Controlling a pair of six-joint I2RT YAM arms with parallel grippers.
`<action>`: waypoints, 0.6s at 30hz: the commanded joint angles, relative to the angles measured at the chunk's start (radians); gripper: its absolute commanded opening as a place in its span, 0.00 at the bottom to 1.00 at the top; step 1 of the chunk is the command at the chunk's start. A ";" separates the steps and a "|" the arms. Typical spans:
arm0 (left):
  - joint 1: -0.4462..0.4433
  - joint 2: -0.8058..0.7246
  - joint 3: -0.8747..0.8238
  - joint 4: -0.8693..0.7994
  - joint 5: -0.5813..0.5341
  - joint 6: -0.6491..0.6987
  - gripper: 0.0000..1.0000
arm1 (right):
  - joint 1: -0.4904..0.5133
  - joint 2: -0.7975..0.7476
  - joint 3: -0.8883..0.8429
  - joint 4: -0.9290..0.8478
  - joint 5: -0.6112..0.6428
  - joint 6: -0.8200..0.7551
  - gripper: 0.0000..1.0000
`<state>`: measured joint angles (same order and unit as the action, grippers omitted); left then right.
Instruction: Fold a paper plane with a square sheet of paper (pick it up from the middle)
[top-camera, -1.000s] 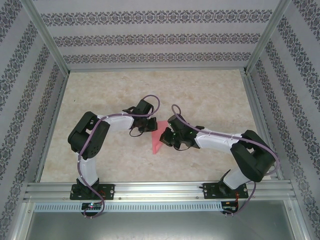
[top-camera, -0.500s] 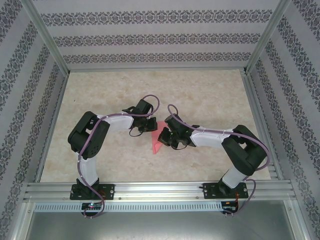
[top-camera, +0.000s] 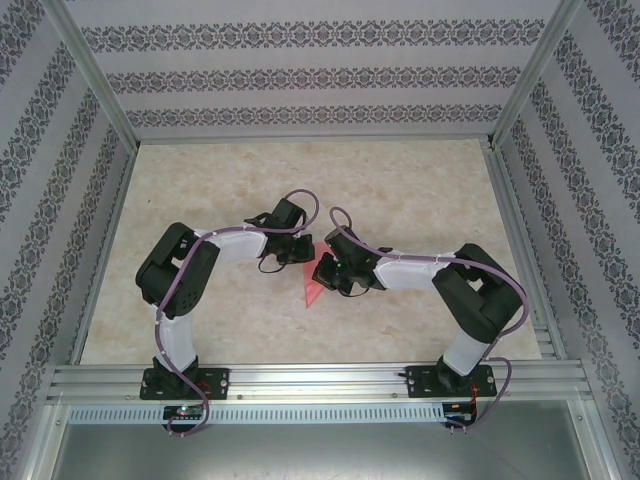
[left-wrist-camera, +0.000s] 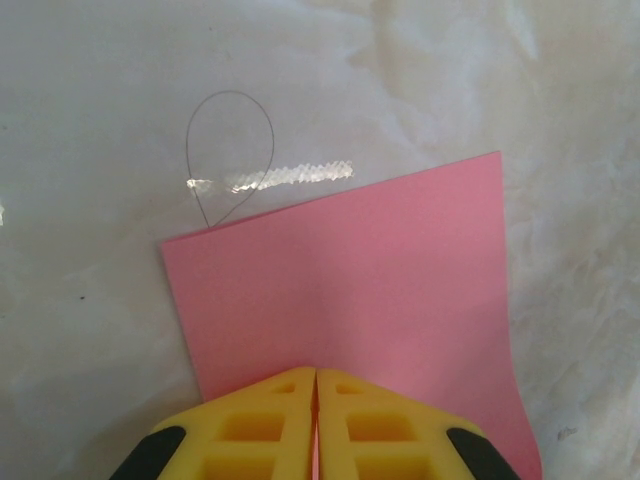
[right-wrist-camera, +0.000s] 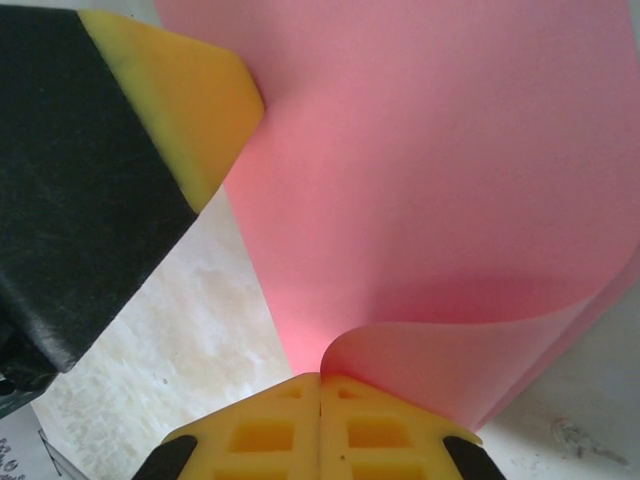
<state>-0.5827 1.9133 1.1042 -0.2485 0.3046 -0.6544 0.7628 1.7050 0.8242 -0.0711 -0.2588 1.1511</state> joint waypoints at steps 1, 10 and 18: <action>0.000 0.036 -0.010 -0.023 0.021 0.018 0.10 | -0.011 0.020 0.027 0.024 0.019 -0.017 0.03; 0.001 0.035 -0.011 -0.023 0.024 0.017 0.10 | -0.014 0.036 0.019 0.073 0.013 -0.009 0.03; 0.001 0.035 -0.011 -0.024 0.029 0.018 0.10 | -0.017 0.048 0.026 0.062 0.015 -0.021 0.03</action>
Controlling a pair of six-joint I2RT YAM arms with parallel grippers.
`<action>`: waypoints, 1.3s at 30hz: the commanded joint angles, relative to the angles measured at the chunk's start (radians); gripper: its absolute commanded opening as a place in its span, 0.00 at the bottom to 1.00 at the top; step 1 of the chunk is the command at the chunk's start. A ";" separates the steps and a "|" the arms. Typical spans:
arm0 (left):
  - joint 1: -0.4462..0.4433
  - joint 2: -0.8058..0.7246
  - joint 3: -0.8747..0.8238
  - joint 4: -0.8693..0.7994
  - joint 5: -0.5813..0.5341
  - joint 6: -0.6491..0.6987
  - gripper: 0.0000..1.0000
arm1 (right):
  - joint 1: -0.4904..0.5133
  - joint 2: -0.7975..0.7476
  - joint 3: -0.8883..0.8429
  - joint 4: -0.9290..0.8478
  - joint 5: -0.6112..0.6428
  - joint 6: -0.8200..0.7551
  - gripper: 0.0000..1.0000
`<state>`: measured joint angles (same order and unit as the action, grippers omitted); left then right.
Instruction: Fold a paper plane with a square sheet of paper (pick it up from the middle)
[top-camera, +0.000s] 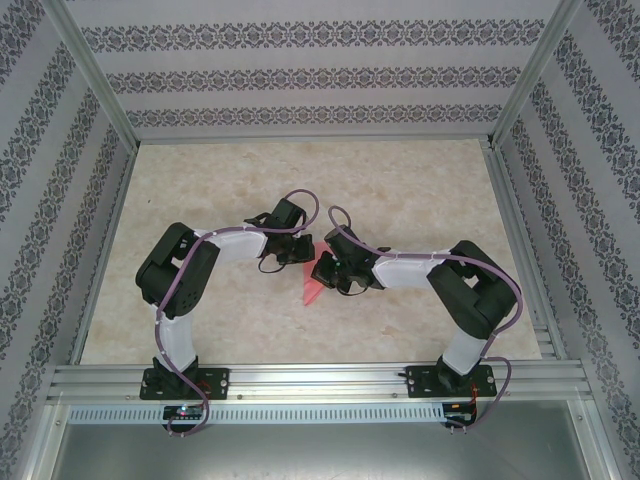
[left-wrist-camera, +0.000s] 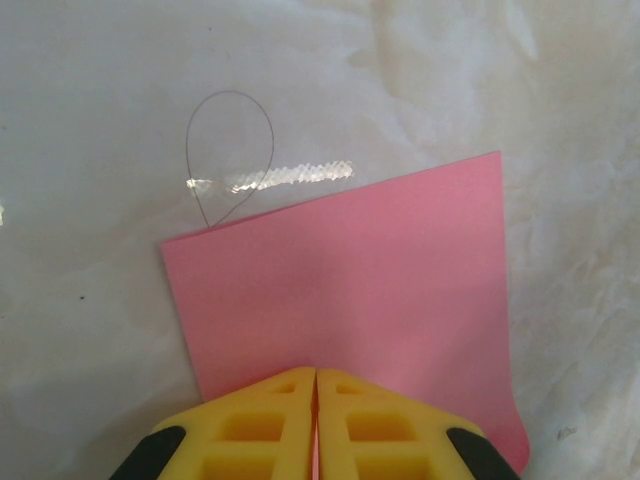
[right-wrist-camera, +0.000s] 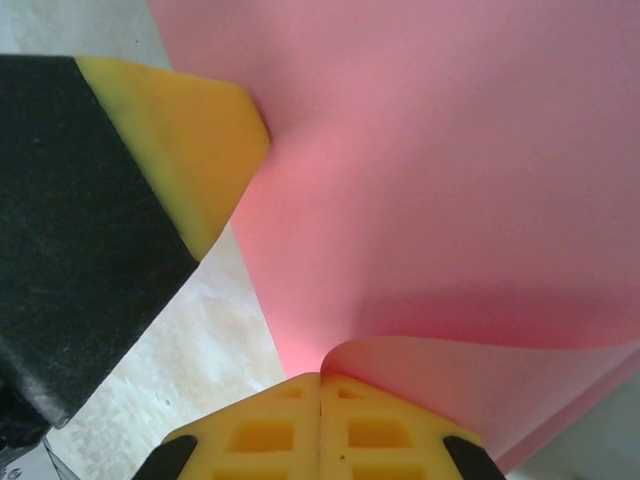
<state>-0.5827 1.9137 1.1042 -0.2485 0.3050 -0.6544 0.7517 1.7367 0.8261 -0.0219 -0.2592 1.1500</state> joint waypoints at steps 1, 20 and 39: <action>0.001 0.035 -0.012 -0.024 0.028 0.019 0.10 | -0.006 0.017 0.024 0.008 0.016 -0.024 0.03; 0.001 0.034 -0.015 -0.017 0.036 0.014 0.10 | 0.023 -0.031 0.039 -0.100 -0.005 -0.079 0.05; 0.000 0.033 -0.018 -0.011 0.041 0.013 0.10 | 0.029 0.011 0.053 -0.092 -0.005 -0.081 0.05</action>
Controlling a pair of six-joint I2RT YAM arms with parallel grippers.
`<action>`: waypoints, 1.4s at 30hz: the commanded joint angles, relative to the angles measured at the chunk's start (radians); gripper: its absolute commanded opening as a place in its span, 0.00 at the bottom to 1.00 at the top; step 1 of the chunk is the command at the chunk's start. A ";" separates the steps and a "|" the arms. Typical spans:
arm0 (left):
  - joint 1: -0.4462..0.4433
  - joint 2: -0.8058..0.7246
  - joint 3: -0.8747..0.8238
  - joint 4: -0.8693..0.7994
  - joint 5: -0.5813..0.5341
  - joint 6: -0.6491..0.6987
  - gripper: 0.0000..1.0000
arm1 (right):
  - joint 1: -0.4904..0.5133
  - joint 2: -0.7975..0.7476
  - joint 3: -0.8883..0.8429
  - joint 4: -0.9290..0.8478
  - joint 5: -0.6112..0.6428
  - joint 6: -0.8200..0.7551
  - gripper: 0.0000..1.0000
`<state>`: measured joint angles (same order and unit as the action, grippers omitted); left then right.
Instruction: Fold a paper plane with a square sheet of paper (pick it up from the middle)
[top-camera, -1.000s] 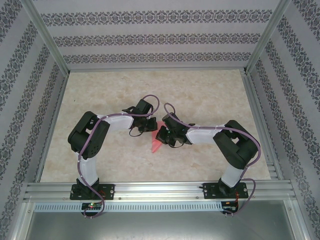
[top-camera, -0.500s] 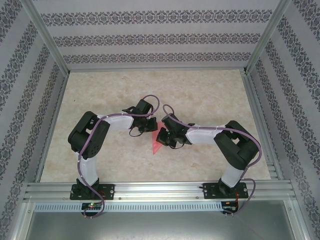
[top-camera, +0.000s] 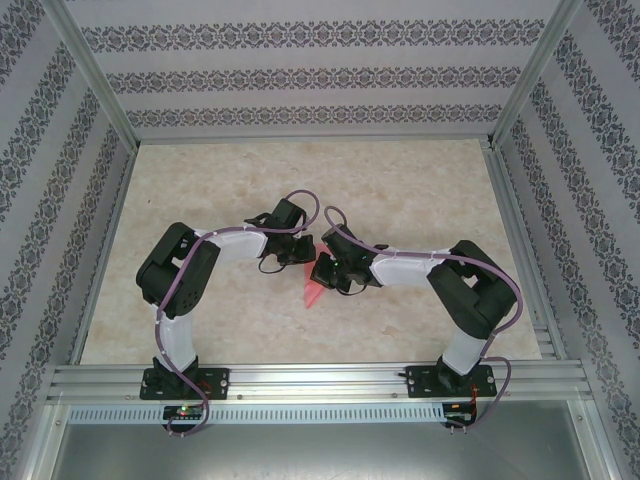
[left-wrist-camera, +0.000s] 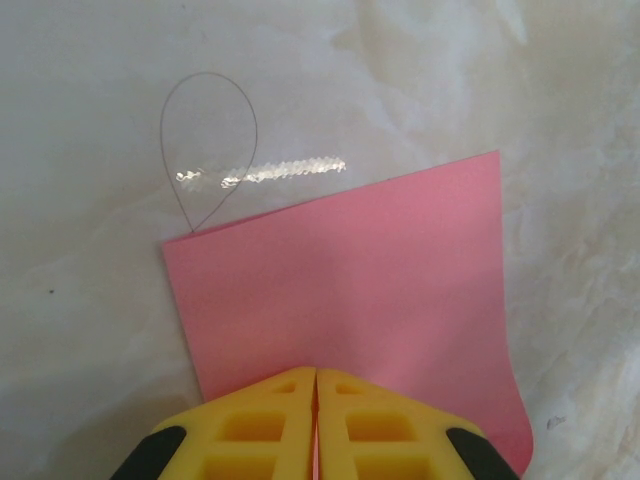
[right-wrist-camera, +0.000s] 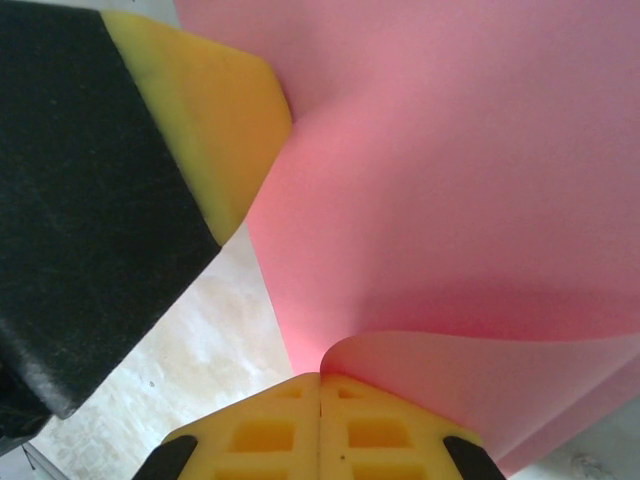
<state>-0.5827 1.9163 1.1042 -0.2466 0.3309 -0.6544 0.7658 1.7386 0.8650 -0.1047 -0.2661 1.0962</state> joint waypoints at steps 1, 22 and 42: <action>0.001 0.029 -0.020 -0.013 0.014 0.012 0.10 | 0.015 0.005 0.012 -0.016 0.006 -0.027 0.05; 0.001 0.026 -0.022 -0.011 0.014 0.010 0.10 | 0.020 0.009 -0.007 -0.017 0.041 -0.008 0.05; 0.001 0.025 -0.025 -0.013 0.016 0.010 0.10 | 0.012 0.009 -0.017 0.004 0.049 0.018 0.06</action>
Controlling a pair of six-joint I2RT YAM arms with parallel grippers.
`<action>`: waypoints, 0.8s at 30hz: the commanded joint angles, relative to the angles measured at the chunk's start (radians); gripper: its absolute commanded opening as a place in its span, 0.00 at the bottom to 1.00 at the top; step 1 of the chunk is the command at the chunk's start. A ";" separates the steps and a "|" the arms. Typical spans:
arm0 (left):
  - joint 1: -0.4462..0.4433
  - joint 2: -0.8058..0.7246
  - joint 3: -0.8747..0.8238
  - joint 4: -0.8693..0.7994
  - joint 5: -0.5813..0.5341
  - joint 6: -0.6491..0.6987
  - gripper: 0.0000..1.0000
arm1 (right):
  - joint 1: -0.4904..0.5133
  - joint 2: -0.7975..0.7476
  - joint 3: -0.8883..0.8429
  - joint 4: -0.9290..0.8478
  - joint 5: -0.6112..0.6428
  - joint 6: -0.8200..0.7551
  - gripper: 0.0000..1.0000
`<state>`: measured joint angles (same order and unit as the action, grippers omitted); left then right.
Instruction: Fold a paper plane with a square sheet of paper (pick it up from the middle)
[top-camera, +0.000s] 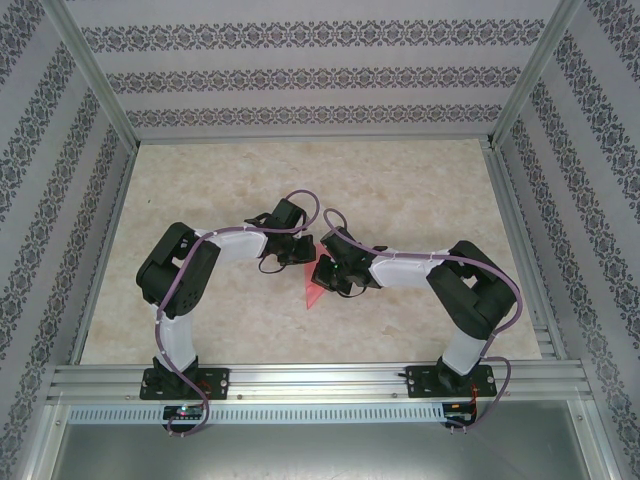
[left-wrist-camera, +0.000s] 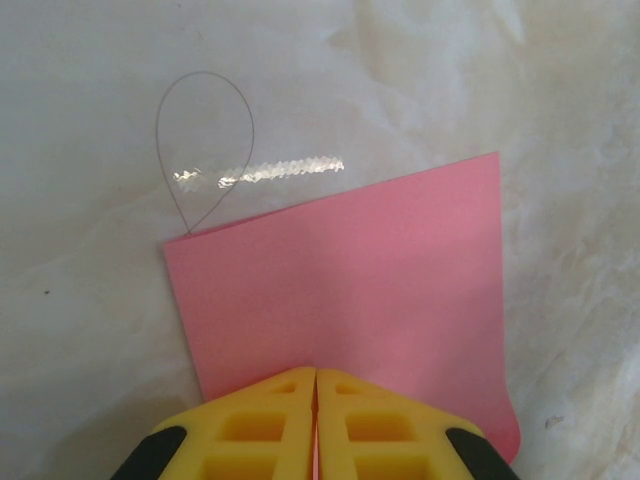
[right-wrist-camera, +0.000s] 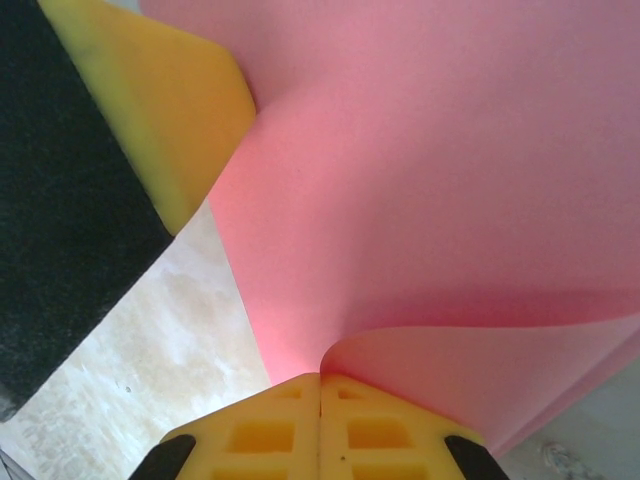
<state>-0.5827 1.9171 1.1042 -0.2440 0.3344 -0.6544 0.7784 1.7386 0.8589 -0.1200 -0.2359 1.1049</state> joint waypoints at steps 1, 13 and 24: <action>0.001 0.023 -0.023 -0.015 0.012 0.011 0.10 | -0.001 0.012 -0.010 0.018 0.020 0.008 0.06; 0.001 0.012 -0.025 -0.015 0.017 0.006 0.10 | -0.001 0.033 -0.014 0.022 0.018 0.016 0.07; 0.047 -0.097 -0.023 -0.035 -0.021 -0.048 0.12 | 0.000 0.057 -0.019 0.028 0.015 0.028 0.14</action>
<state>-0.5709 1.8919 1.0962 -0.2565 0.3309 -0.6708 0.7784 1.7657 0.8574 -0.0940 -0.2371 1.1217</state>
